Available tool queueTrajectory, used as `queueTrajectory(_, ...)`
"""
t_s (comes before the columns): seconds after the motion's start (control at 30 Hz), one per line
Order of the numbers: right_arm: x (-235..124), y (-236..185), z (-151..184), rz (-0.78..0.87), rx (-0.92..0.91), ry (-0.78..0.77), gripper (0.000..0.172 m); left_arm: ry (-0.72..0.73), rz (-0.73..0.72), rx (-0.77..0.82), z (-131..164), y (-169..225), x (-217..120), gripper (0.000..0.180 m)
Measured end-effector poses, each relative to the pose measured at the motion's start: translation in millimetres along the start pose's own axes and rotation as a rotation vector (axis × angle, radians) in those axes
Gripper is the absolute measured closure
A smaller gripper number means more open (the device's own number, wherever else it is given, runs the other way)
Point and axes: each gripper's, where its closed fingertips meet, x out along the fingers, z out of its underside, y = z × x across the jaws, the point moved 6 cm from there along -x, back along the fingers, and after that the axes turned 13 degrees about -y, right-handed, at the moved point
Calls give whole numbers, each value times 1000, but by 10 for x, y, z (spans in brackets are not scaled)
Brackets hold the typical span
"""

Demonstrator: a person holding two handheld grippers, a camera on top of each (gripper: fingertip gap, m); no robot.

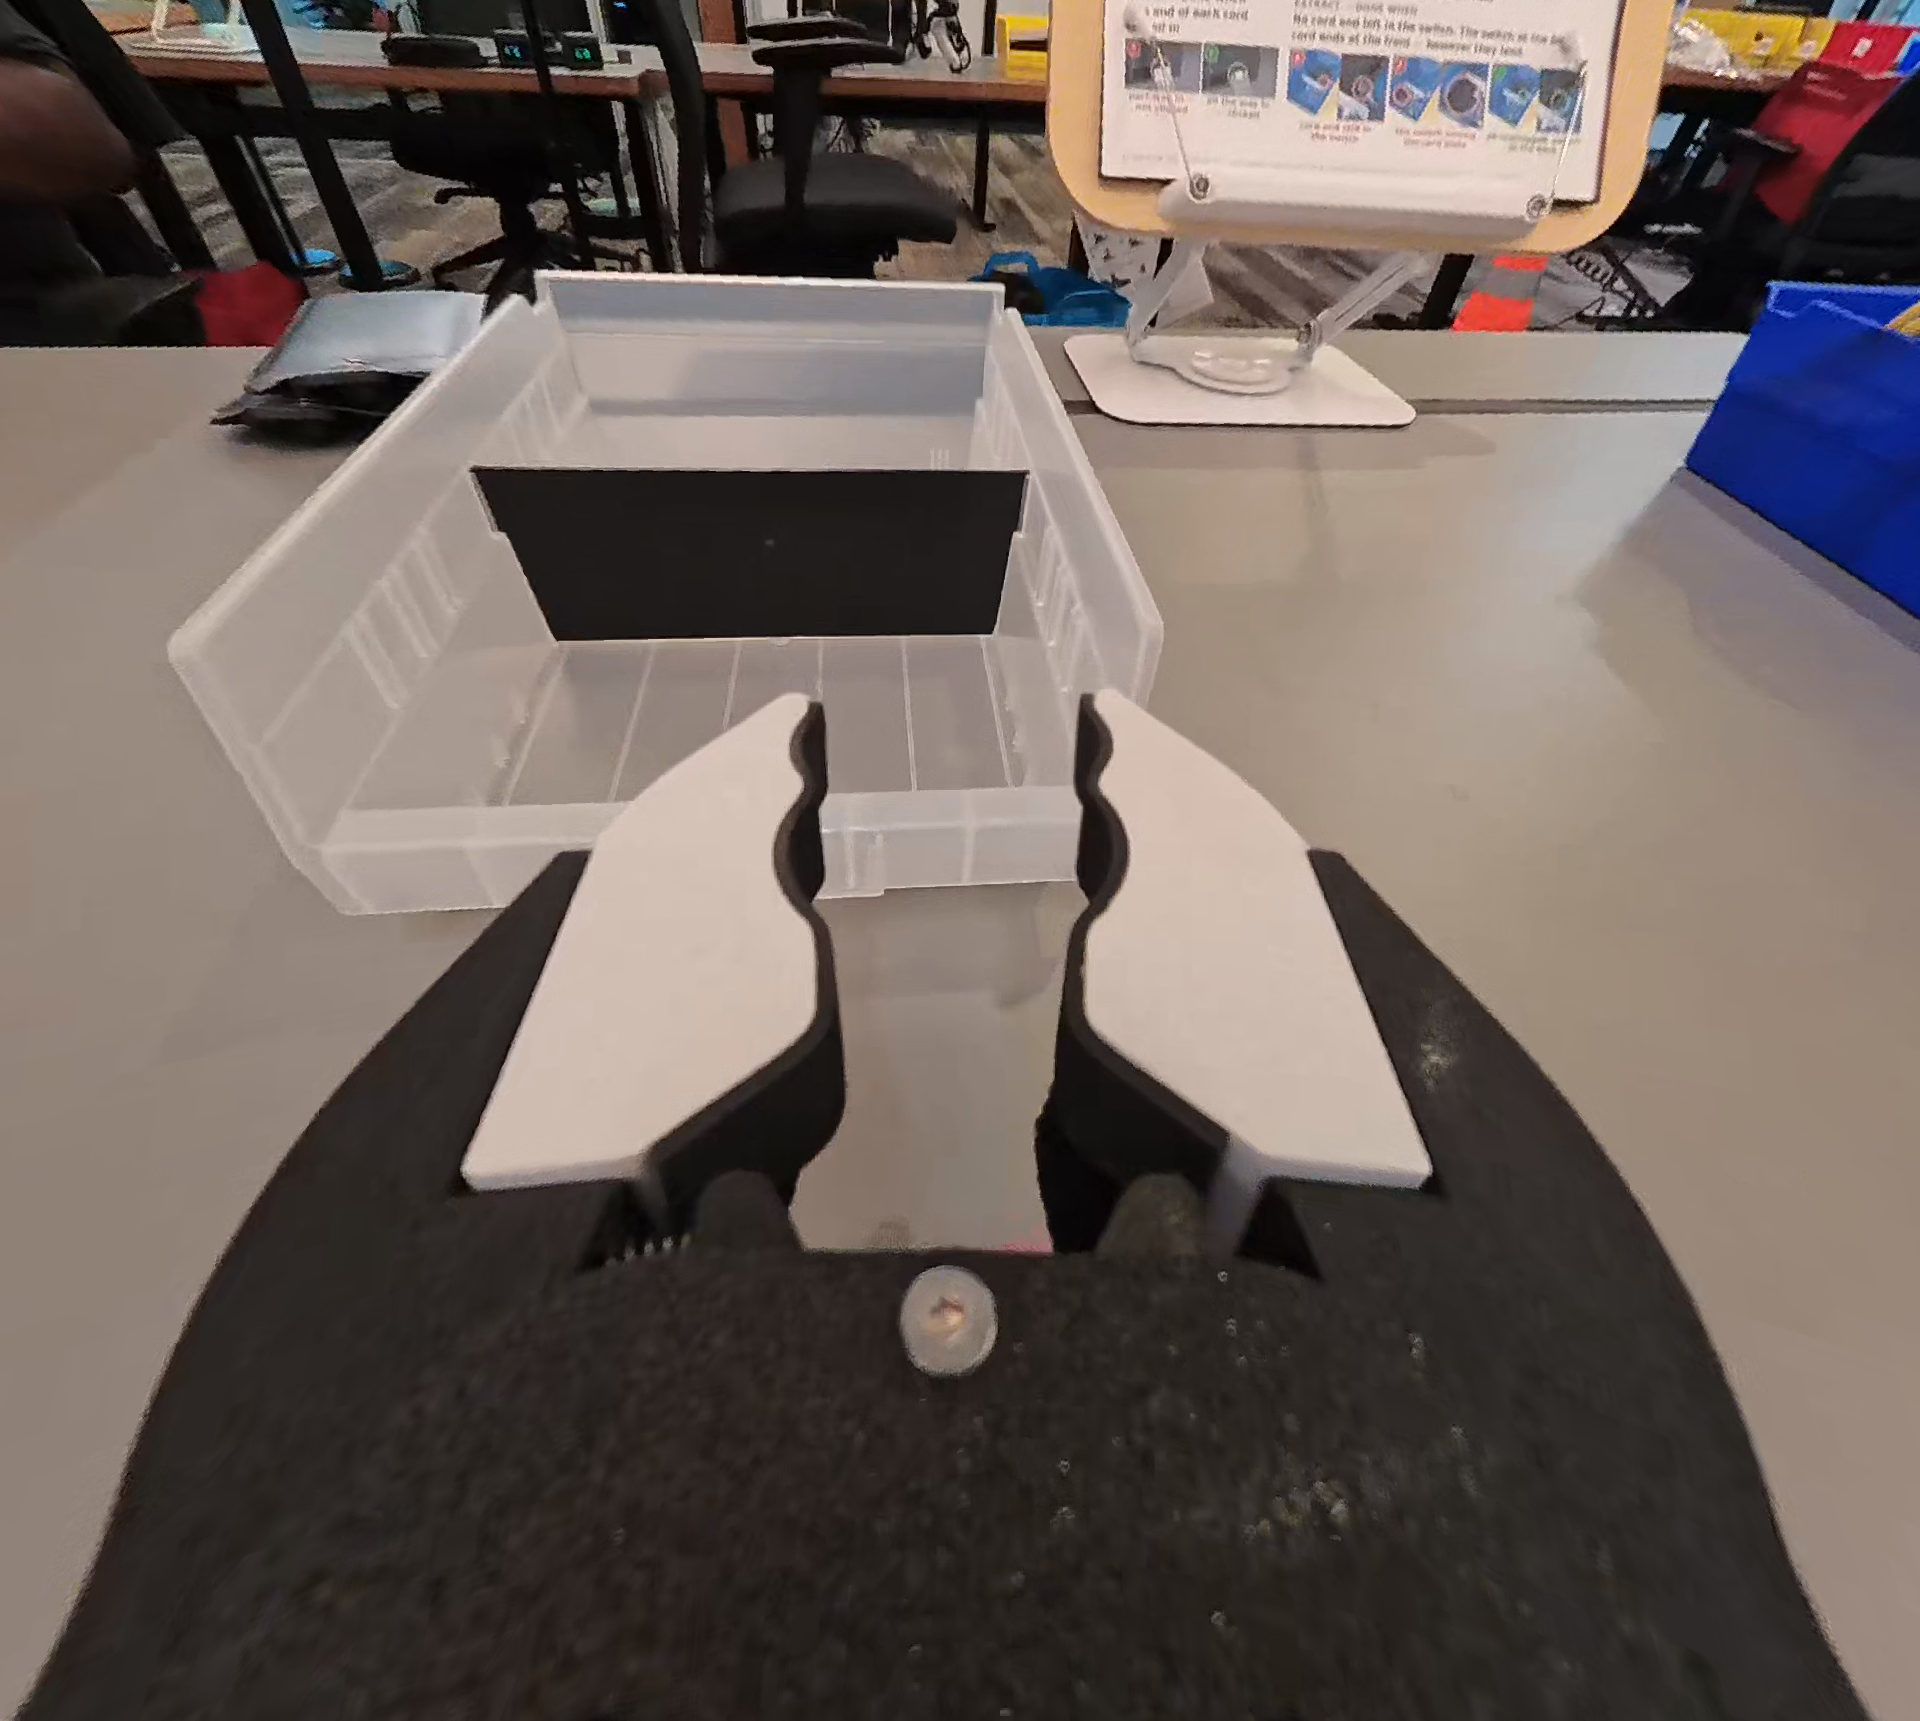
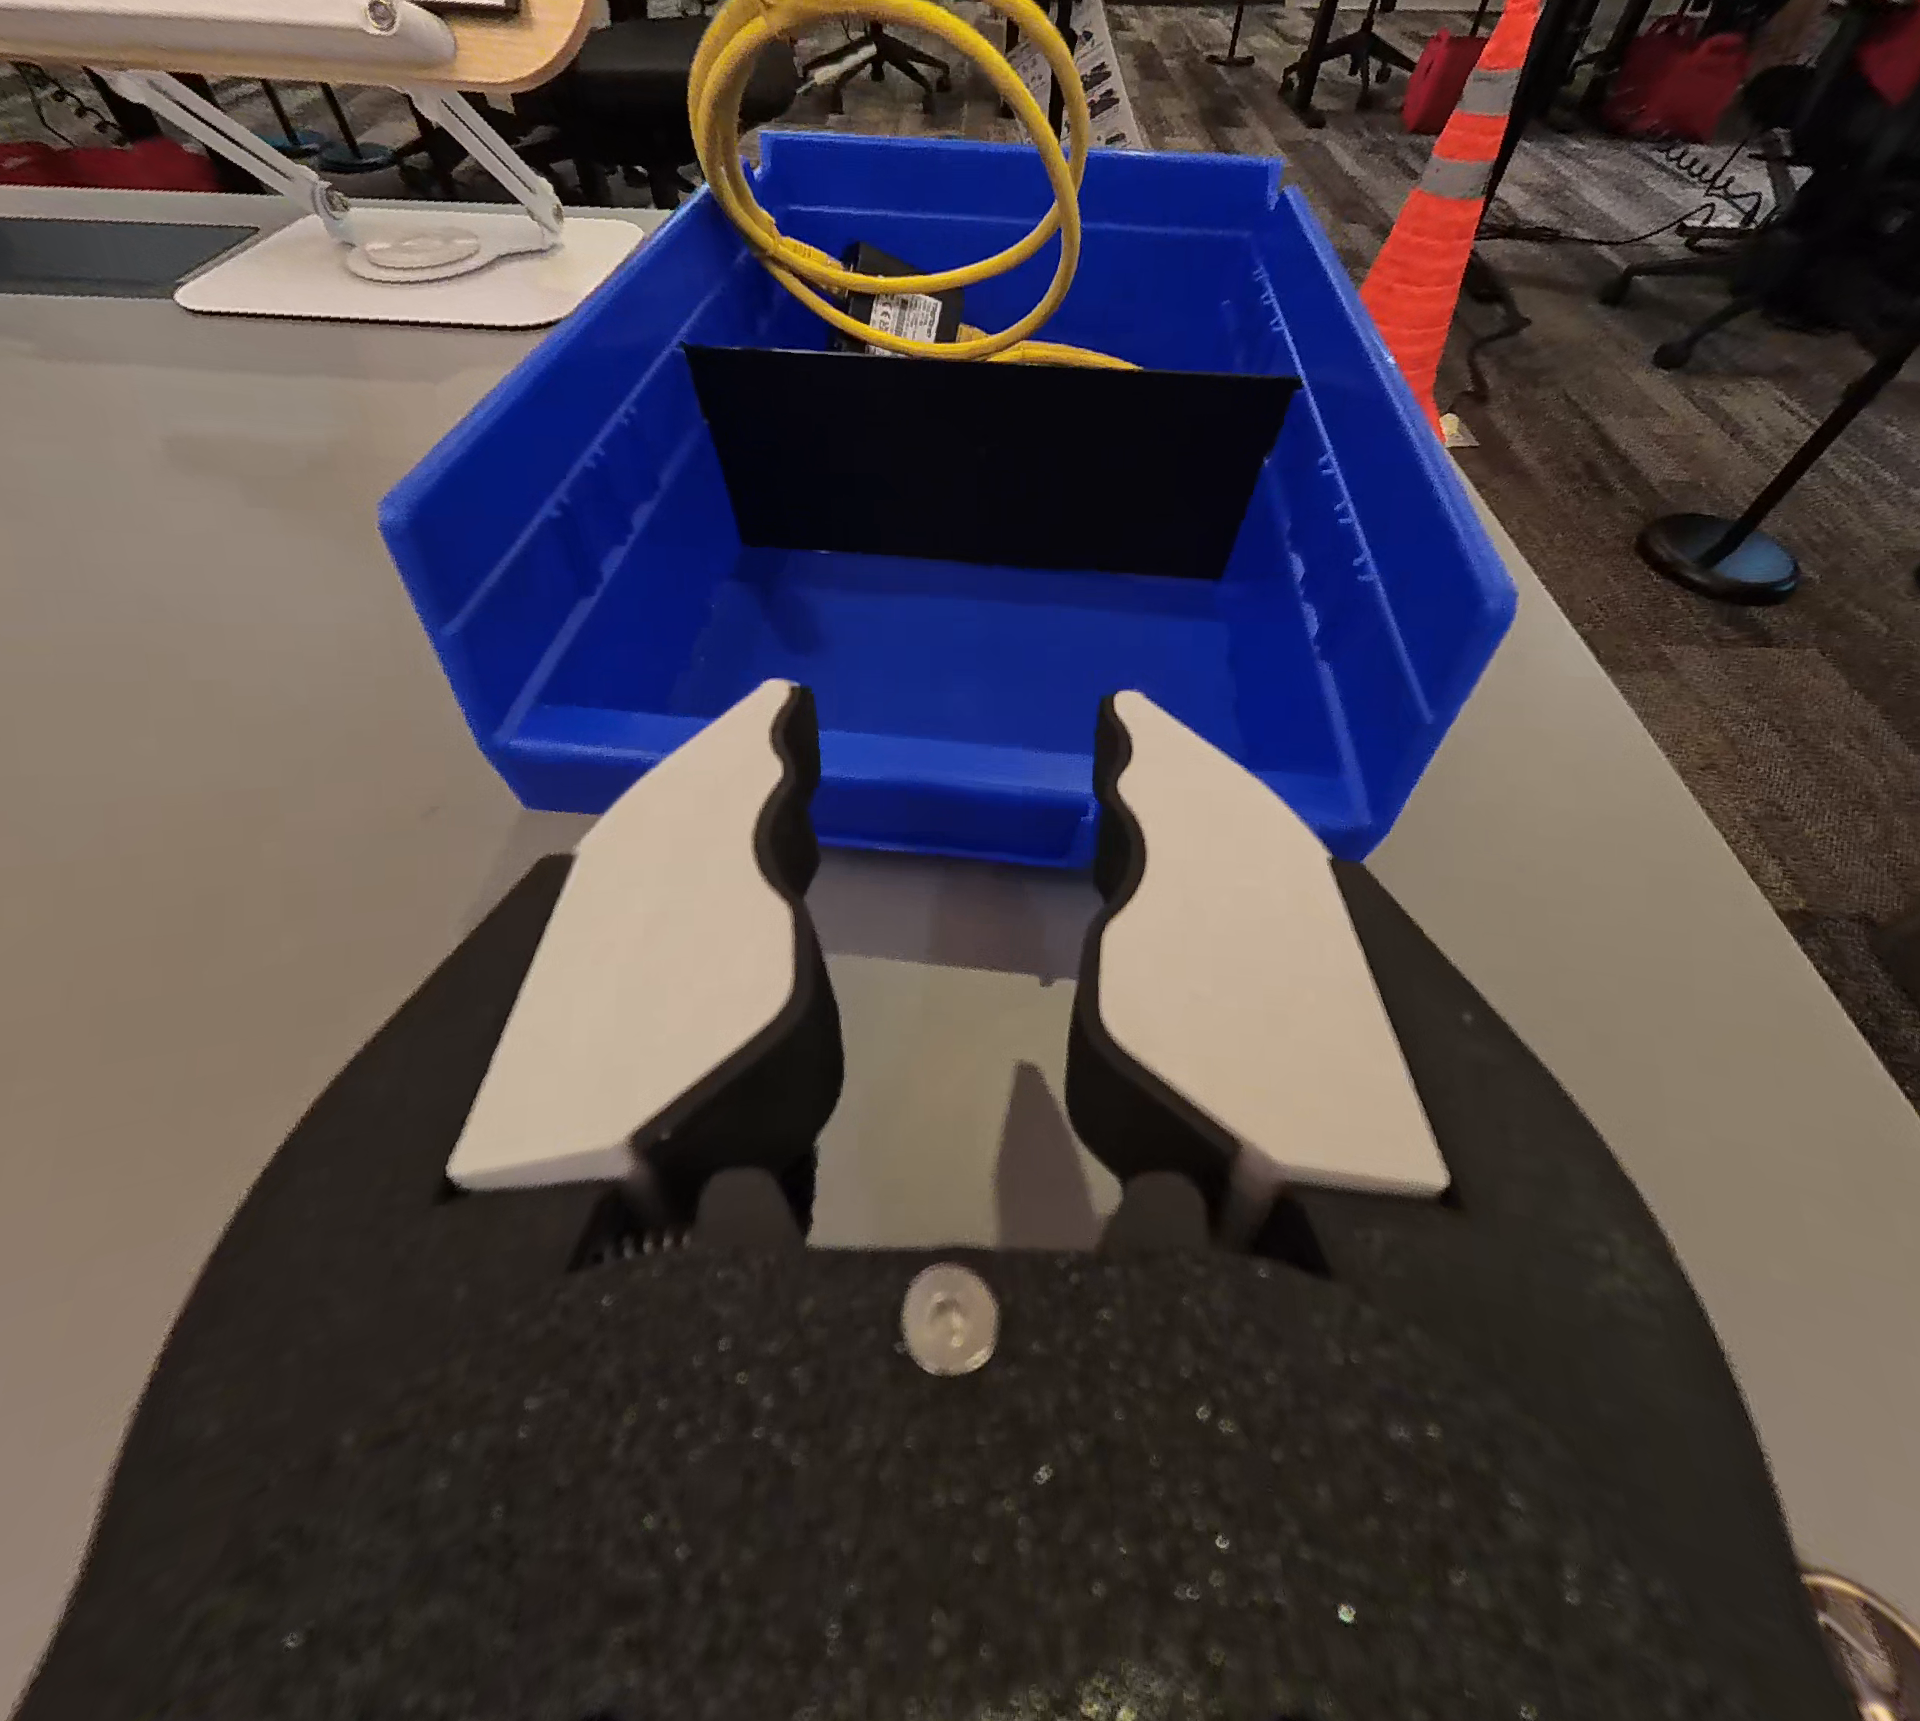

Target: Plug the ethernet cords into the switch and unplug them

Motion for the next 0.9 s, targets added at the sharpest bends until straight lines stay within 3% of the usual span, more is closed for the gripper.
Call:
queueTrajectory(0.4,22,13,-20,2,-11,1,121,-77,43,-39,77,25,153,119)
queueTrajectory(0.53,20,48,-3,2,-4,-4,120,-37,76,2,0,166,95,116)
queueTrajectory(0.67,-36,265,-17,76,11,18,117,25,223,102,-89,821,30,118)
queueTrajectory(0.73,-68,438,-11,130,28,23,116,50,358,142,-127,1358,69,118)
queueTrajectory(0.8,-61,591,13,160,58,11,112,86,478,190,-151,1954,134,130)
queueTrajectory(0.9,13,710,60,129,124,-16,107,93,569,251,-185,2835,348,130)
